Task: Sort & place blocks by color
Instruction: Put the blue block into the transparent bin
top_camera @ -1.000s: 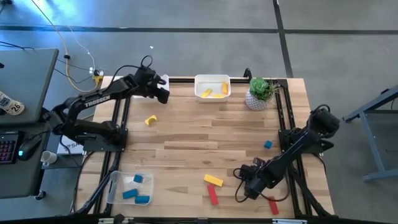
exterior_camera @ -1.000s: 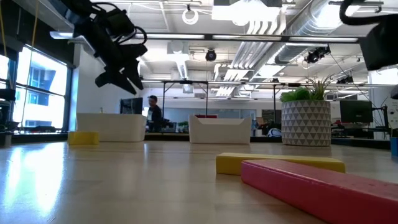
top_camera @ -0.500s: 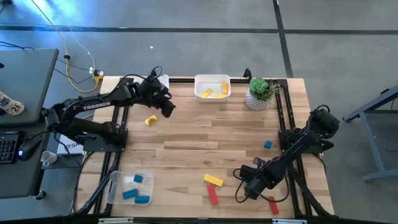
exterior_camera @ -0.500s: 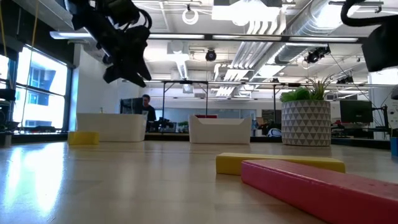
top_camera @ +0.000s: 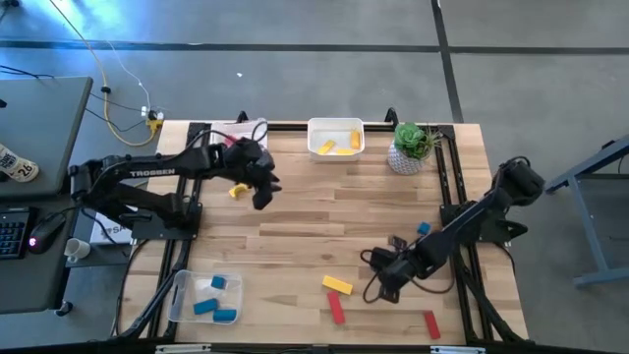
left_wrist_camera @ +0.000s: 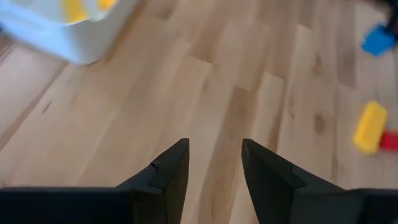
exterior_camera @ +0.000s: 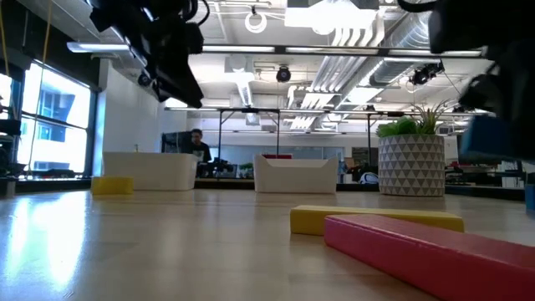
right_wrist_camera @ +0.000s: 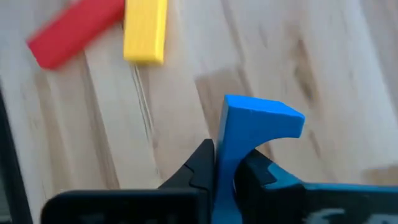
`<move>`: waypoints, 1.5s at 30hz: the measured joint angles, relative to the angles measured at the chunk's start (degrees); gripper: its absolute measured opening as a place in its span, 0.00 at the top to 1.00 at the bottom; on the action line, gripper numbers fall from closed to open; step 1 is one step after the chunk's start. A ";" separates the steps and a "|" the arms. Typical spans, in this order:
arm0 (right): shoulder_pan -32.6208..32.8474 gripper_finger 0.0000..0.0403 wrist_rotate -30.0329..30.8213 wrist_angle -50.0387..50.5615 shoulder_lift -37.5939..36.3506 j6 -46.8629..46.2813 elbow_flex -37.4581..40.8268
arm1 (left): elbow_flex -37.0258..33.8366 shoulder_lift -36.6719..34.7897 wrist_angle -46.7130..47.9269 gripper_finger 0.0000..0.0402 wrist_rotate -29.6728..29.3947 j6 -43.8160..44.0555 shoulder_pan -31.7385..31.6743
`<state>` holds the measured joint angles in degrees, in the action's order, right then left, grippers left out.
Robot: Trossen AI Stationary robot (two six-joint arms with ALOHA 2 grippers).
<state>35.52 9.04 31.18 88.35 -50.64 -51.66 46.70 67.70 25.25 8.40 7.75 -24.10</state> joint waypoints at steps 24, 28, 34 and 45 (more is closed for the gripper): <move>-21.97 0.95 -22.80 -30.90 -6.29 35.81 0.00 | 0.00 0.00 -21.78 0.66 -0.09 -20.39 19.77; -24.81 0.95 -25.59 -34.19 -6.29 36.28 0.00 | 0.02 0.00 -25.09 0.66 -0.19 -20.41 21.29; -27.49 0.95 -28.97 -38.18 -6.27 38.84 0.00 | 0.02 0.00 -29.63 0.66 -2.94 -19.04 22.51; -33.45 0.95 -37.40 -46.12 -6.26 39.15 0.00 | 0.02 0.00 -29.72 0.53 -7.12 -19.26 23.11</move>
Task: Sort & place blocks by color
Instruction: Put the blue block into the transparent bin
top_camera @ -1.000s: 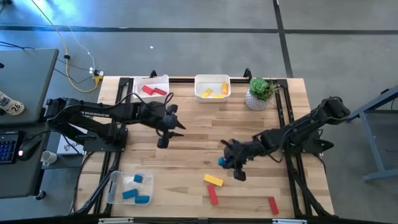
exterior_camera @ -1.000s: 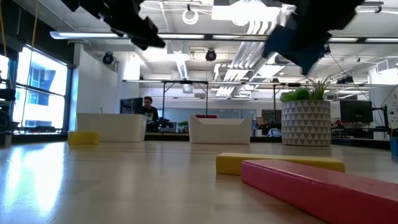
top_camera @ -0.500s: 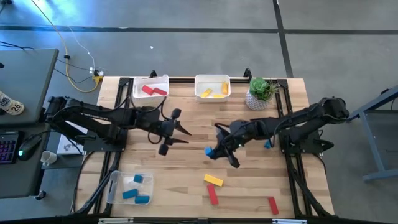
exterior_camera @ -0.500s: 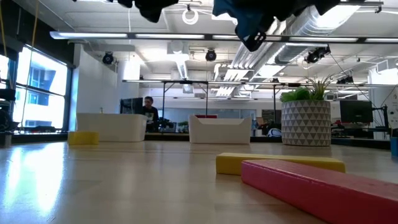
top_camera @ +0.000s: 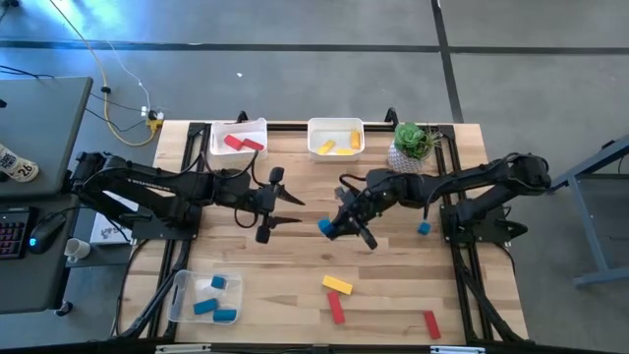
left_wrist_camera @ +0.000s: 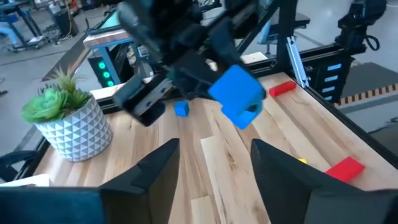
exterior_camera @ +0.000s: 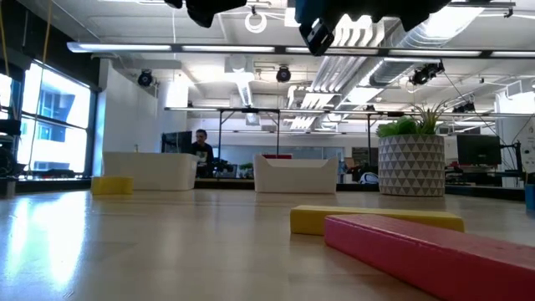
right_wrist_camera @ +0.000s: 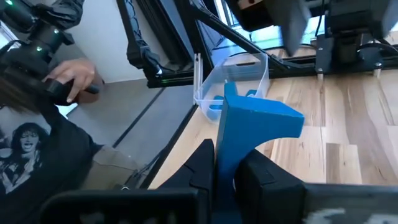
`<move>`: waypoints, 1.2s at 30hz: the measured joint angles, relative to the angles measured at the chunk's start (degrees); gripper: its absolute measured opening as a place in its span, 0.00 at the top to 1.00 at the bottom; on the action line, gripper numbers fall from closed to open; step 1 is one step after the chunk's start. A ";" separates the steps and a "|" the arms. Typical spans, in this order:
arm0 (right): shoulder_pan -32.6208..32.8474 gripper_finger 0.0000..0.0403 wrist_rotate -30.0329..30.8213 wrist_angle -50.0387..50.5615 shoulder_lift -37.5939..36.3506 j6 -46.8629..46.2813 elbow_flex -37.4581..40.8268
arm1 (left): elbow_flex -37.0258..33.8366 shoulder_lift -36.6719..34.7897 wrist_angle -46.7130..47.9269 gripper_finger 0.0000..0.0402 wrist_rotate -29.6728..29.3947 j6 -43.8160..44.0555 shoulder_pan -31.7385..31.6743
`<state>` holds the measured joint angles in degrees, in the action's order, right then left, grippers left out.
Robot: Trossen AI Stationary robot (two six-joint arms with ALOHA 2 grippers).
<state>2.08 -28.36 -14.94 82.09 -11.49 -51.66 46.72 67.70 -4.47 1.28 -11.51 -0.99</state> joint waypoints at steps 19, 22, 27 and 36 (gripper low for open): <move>-1.72 0.95 -8.93 -9.04 8.60 -1.73 0.00 | 0.05 1.29 -0.01 0.48 7.04 3.81 1.18; -1.67 0.95 -9.87 -10.81 10.11 -2.18 0.00 | -0.09 3.16 0.60 0.48 7.04 3.87 1.77; -1.67 0.95 -9.83 -12.21 12.01 -3.89 0.00 | 0.02 7.14 -2.29 0.48 7.03 3.77 2.85; -1.67 0.95 -10.81 -12.20 13.44 -5.49 -0.02 | 0.02 11.79 -5.97 0.48 6.82 3.00 3.10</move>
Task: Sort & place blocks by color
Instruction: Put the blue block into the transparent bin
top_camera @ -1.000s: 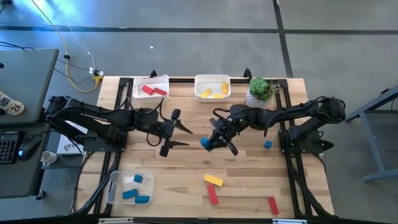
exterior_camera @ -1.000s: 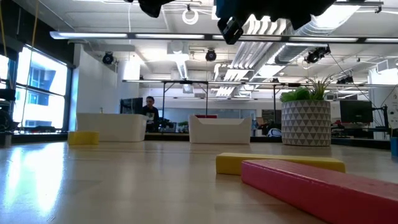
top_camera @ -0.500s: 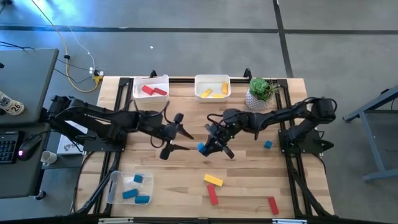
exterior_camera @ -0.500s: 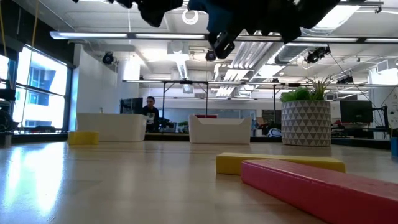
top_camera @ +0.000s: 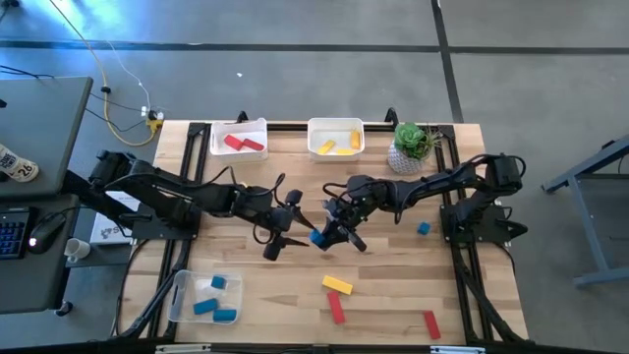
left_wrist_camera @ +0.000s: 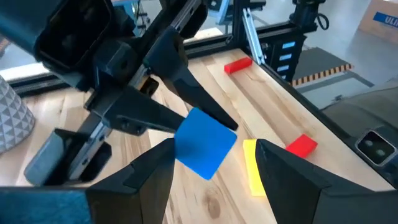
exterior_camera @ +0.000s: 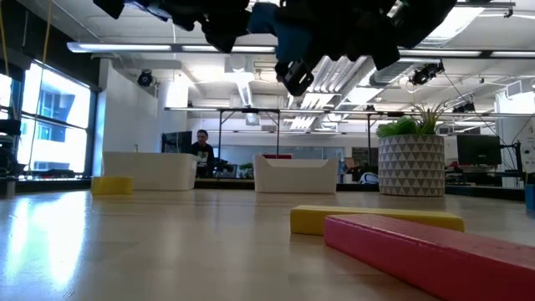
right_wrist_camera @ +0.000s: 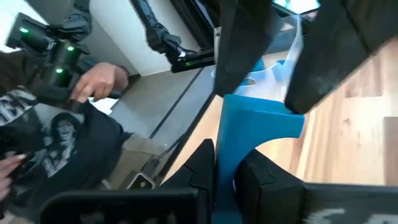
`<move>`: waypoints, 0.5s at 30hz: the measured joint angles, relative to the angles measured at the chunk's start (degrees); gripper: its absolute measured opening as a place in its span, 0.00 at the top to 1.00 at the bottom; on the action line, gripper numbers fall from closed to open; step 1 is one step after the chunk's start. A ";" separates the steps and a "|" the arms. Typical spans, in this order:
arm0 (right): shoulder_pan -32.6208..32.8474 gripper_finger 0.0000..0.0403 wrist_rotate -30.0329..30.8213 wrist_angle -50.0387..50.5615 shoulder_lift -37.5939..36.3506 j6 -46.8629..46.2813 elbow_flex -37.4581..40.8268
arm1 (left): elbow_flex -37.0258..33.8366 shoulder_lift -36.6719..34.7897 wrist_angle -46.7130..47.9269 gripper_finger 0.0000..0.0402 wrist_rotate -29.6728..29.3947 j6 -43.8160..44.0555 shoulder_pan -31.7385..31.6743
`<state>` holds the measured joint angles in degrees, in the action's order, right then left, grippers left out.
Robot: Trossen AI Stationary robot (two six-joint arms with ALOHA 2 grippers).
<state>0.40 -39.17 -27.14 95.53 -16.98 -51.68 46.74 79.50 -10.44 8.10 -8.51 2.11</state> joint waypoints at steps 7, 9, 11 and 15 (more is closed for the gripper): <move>0.07 0.95 -0.82 -0.12 1.35 -1.62 0.02 | -0.02 2.30 -1.55 0.48 -0.20 -2.86 0.00; 0.07 0.95 -0.24 -1.31 2.02 -2.57 0.02 | -0.02 3.06 -2.04 0.48 -0.45 -4.09 0.00; 0.00 0.95 0.01 -1.55 2.39 -3.57 0.00 | -0.04 4.04 -2.70 0.48 -0.96 -4.62 -0.01; -0.02 0.95 0.08 -2.69 3.30 -5.53 0.00 | -0.04 6.03 -4.09 0.48 -1.29 -4.98 -0.02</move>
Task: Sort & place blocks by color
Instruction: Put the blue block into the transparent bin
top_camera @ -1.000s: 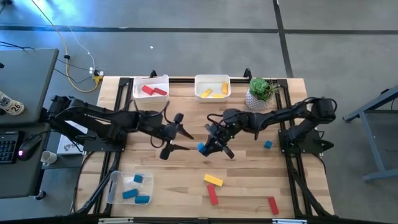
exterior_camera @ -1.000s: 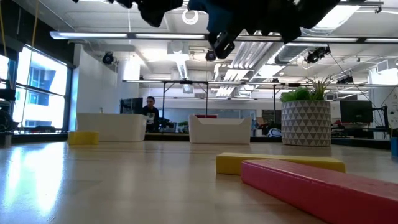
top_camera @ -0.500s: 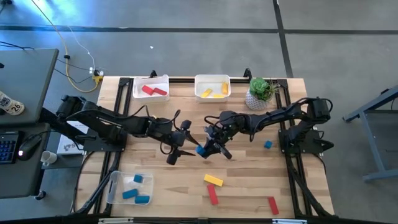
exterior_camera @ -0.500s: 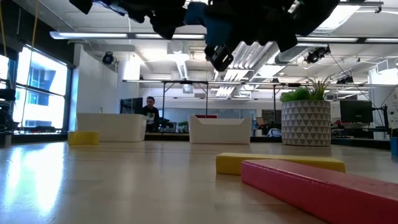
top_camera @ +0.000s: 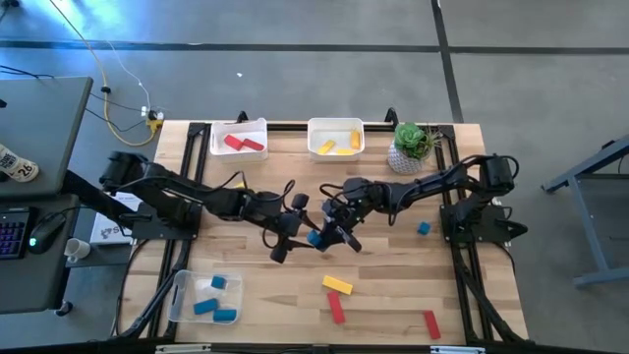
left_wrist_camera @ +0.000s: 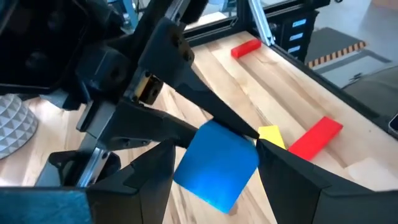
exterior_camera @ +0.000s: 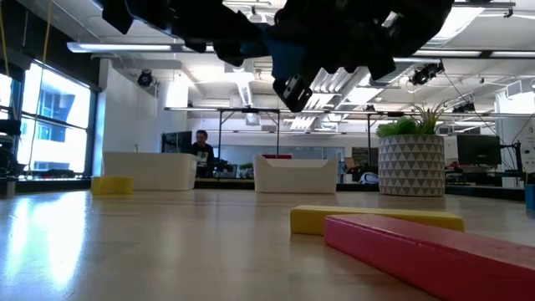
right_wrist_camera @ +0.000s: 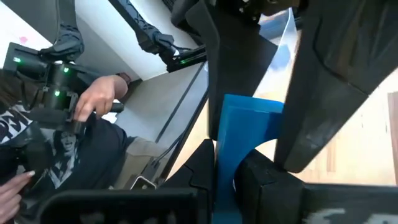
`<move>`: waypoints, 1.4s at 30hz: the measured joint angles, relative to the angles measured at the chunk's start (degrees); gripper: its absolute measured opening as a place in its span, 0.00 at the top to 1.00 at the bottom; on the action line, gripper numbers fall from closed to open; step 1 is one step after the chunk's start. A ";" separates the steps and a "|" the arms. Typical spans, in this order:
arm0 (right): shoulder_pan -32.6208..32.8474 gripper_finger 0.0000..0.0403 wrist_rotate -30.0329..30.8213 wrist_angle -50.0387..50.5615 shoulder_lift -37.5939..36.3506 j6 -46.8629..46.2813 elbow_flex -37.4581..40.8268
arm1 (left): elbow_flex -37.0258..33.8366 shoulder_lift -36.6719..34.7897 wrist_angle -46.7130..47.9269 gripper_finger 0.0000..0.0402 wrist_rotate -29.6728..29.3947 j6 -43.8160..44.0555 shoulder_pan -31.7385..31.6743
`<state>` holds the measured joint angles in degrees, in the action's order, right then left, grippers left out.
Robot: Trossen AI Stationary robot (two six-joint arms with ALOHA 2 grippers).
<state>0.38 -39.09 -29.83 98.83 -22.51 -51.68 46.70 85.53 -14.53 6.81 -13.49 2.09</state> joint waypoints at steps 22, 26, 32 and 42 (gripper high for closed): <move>0.14 0.95 0.30 1.17 -0.13 -2.07 0.00 | -0.04 1.02 -1.57 0.71 1.34 -6.62 0.34; 0.13 0.92 0.30 1.18 -0.13 -2.41 0.00 | -0.04 1.01 -1.54 0.71 1.17 -6.57 0.66; 0.88 0.78 3.32 1.45 -0.13 -1.99 0.00 | -0.04 0.97 -1.21 0.72 0.66 -5.30 0.98; -0.55 0.55 6.97 1.25 0.00 -5.37 0.00 | 0.15 0.84 3.33 0.72 -1.40 -0.33 1.39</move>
<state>-0.17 -32.12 -28.58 98.83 -27.88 -51.68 46.85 86.37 -11.19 5.41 -13.82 3.48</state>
